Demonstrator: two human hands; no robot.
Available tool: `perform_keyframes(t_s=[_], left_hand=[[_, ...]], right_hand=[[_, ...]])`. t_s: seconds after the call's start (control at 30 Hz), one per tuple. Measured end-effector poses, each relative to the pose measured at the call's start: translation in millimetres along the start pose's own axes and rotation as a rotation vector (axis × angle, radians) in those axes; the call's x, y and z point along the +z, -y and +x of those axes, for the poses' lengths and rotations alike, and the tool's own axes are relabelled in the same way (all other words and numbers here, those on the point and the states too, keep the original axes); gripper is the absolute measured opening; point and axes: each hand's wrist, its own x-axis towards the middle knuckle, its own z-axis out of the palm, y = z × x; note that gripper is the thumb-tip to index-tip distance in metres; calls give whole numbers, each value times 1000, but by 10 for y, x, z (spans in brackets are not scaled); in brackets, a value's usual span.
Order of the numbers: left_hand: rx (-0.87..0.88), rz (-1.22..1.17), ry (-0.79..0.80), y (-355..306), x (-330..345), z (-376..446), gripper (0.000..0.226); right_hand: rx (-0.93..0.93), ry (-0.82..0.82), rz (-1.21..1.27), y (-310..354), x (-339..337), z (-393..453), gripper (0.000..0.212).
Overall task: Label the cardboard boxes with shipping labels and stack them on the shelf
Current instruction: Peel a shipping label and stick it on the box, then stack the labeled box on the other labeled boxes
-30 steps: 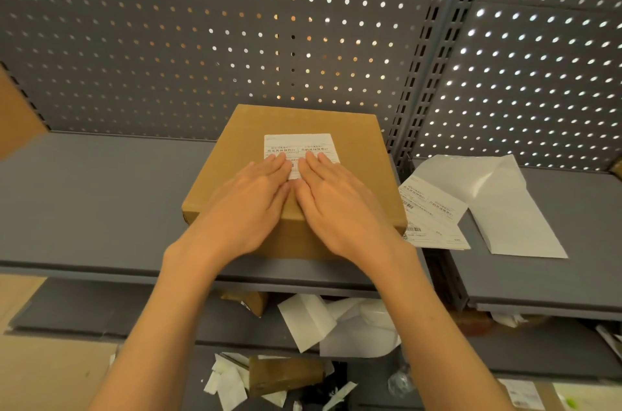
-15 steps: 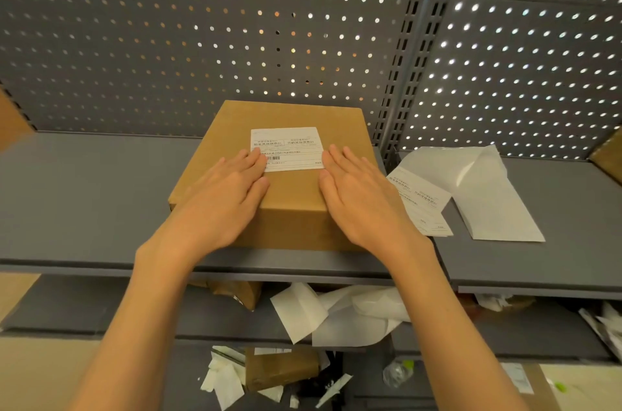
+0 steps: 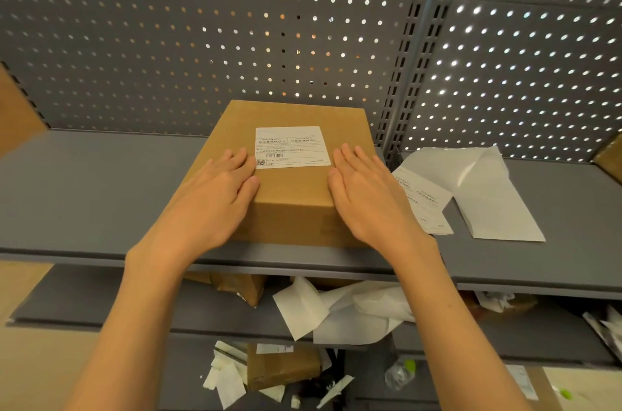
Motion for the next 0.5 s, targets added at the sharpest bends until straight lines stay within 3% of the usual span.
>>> perform_keyframes(t_s=[0.23,0.5], left_hand=[[85,-7,19,-164,92,28,50],[45,-48,-26,-41,24,-32,46]], right_hand=[[-66,-33,5,176,19,-11,50],[-2,-47,22,22,5,-66,48]])
